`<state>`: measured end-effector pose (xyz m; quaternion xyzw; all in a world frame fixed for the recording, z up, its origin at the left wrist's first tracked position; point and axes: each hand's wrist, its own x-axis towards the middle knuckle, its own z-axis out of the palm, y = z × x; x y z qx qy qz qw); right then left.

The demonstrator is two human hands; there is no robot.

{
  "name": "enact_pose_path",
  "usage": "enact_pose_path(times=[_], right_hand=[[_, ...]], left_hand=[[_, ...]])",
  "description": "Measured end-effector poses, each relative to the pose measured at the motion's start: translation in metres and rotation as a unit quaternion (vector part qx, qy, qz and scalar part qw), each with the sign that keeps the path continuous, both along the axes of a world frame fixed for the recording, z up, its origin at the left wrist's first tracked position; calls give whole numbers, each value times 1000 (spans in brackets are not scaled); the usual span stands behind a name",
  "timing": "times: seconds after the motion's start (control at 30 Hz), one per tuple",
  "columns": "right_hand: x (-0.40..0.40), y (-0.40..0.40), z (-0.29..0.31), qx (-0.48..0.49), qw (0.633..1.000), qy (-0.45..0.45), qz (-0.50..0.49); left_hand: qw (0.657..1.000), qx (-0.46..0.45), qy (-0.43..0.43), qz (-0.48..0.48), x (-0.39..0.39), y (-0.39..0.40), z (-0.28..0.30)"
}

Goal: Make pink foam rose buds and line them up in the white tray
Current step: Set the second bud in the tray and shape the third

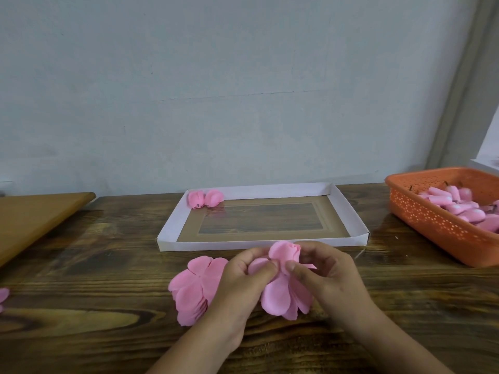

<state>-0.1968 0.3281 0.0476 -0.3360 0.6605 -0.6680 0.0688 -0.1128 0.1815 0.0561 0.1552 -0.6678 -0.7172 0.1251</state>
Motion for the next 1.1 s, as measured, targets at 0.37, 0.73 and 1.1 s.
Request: enact_pose_path(times=[0.37,0.73,1.1], right_hand=[[-2,0,-1,-2,1000,-8,-18],[-3,-1,-4,23,999,12,18],[-1,-1,-5,24,999,12,41]], left_hand=[[998,35,-31,35,-1,-4,-3],[998,32,-27,51,1,1,-1],[998,8,-27,58,2,3,5]])
